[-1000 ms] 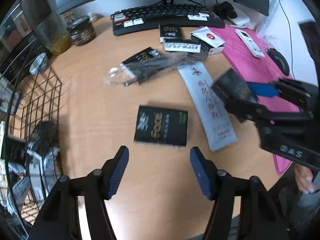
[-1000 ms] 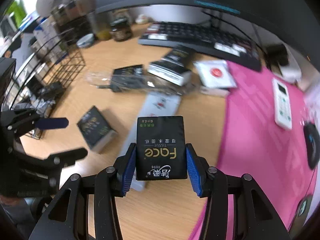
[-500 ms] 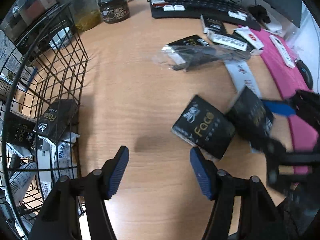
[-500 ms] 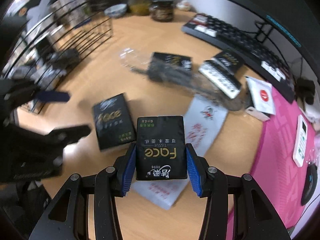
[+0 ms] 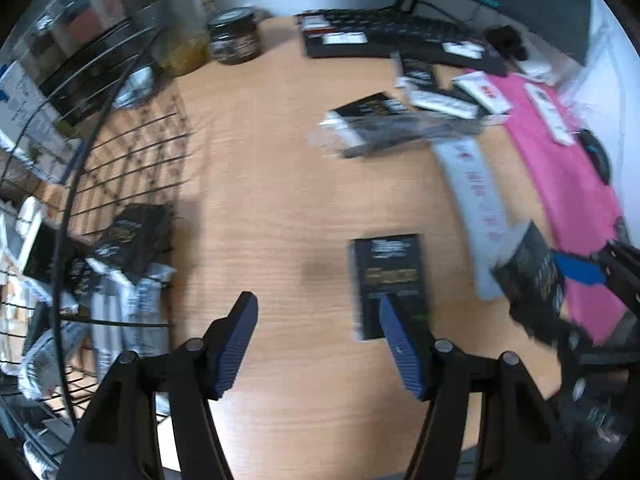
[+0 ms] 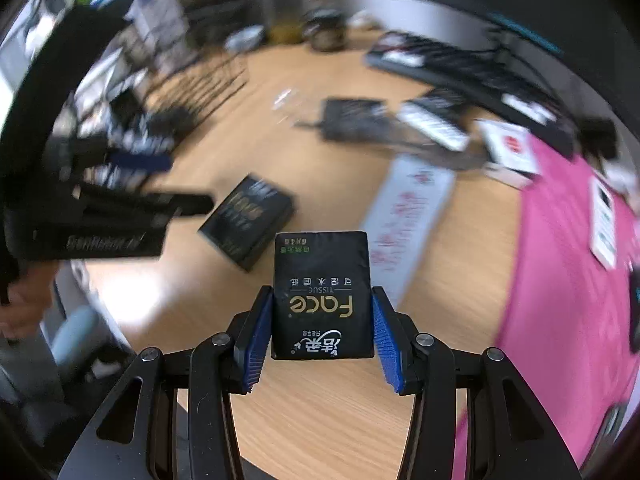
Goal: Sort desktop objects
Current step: 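Grasp a black Face tissue pack with the right gripper while the left grasps another, then carry both Face packs over the wire basket and release them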
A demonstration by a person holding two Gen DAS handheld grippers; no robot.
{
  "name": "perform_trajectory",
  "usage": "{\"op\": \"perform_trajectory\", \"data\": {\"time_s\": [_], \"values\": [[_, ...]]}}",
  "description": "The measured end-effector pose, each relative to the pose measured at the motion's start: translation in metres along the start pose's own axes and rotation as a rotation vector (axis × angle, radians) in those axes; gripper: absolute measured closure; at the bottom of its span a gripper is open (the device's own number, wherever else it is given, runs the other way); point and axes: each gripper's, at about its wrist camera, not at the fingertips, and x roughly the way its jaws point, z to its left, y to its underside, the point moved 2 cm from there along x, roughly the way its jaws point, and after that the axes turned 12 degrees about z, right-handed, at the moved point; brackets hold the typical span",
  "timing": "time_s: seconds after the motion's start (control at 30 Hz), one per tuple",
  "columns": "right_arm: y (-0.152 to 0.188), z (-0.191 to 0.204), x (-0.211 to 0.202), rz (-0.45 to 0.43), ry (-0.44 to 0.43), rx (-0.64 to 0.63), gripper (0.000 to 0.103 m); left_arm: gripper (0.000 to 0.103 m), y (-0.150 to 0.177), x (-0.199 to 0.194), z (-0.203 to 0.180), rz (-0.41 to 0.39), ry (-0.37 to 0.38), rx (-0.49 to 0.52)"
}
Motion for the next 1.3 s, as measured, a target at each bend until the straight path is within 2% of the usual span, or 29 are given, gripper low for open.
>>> {"op": "perform_trajectory", "data": {"time_s": [0.03,0.23,0.5,0.57,0.6,0.63,0.67,0.87,1.1,1.3], "values": [[0.003,-0.01,-0.006,-0.015,-0.005,0.033,0.055,0.033,-0.001,0.0,-0.006,0.0,0.02,0.011],[0.009,-0.037,-0.008,-0.022,-0.017,0.099,0.055,0.033,-0.011,0.021,-0.041,0.04,0.012,0.052],[0.007,-0.051,0.007,-0.001,-0.021,0.122,0.055,0.033,-0.016,0.029,-0.041,0.049,0.008,0.041],[0.008,-0.054,0.011,0.008,-0.021,0.136,0.055,0.041,-0.016,0.03,-0.04,0.052,0.002,0.014],[0.008,-0.055,0.013,0.011,-0.022,0.141,0.055,0.05,-0.016,0.032,-0.04,0.056,0.004,0.019],[0.007,-0.056,0.014,0.013,-0.021,0.146,0.055,0.05,-0.016,0.033,-0.041,0.064,0.003,0.027],[0.007,-0.056,0.014,0.013,-0.021,0.146,0.055,0.05,-0.015,0.034,-0.04,0.08,-0.038,-0.046],[0.005,-0.053,0.014,0.01,-0.017,0.147,0.055,0.051,-0.014,0.031,-0.043,0.076,-0.034,-0.035],[0.0,-0.048,0.002,-0.008,-0.014,0.154,0.055,0.051,-0.004,-0.008,-0.041,-0.001,-0.033,-0.016],[-0.034,-0.005,-0.03,-0.076,-0.026,0.081,0.055,0.051,0.014,-0.077,-0.018,-0.14,-0.039,-0.052]]}}
